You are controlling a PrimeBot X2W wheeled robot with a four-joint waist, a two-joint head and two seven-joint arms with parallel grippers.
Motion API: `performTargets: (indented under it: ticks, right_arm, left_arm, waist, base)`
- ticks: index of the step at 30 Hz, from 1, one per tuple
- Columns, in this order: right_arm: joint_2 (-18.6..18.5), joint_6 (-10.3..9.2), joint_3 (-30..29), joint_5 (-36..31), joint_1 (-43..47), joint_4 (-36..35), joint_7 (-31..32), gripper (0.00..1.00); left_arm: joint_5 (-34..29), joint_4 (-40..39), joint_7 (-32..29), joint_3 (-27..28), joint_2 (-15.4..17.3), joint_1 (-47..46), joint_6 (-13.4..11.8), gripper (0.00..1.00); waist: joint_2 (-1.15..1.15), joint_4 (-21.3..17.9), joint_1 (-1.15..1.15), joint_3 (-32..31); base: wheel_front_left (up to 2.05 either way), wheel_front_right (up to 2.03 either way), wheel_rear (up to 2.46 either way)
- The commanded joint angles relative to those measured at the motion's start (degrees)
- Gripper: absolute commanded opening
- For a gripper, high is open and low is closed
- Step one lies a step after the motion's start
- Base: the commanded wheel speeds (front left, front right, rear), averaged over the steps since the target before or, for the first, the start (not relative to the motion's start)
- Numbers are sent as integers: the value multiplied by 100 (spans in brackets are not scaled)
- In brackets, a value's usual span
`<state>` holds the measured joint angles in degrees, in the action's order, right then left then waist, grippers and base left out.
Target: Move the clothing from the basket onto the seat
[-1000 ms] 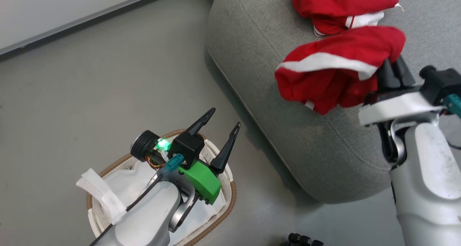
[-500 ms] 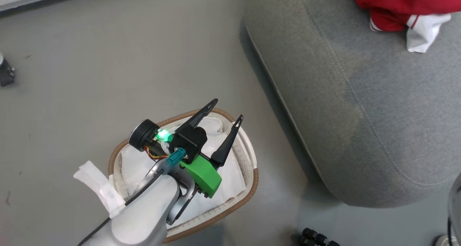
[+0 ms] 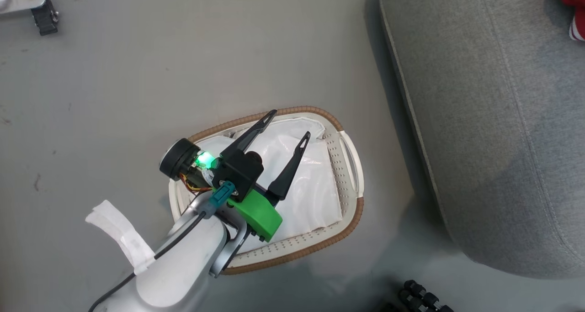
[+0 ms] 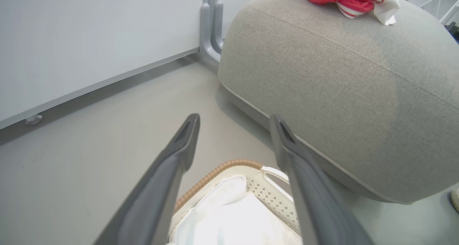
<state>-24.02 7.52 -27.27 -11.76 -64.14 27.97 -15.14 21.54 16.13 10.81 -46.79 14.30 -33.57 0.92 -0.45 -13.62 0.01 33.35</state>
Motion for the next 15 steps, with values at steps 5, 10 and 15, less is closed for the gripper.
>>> performTargets:
  ticks: [5,10,15]
  right_arm:
    - [233,-6,-475,-76,654,384,-1,0]
    - [580,-6,-885,-360,1138,788,-1,0]
    - [882,-6,-1133,-460,1478,918,-1,42]
  left_arm:
    - [-9,-69,0,-4,80,-58,-48,100]
    - [-5,-82,-2,-30,104,-101,-63,100]
    - [37,-31,4,-47,116,-102,-69,100]
  waist:
    - [45,200,-1,346]
    - [45,169,-1,409]
    - [45,116,-1,367]
  base:
    - [0,0,0]
    - [0,0,0]
    - [0,0,0]
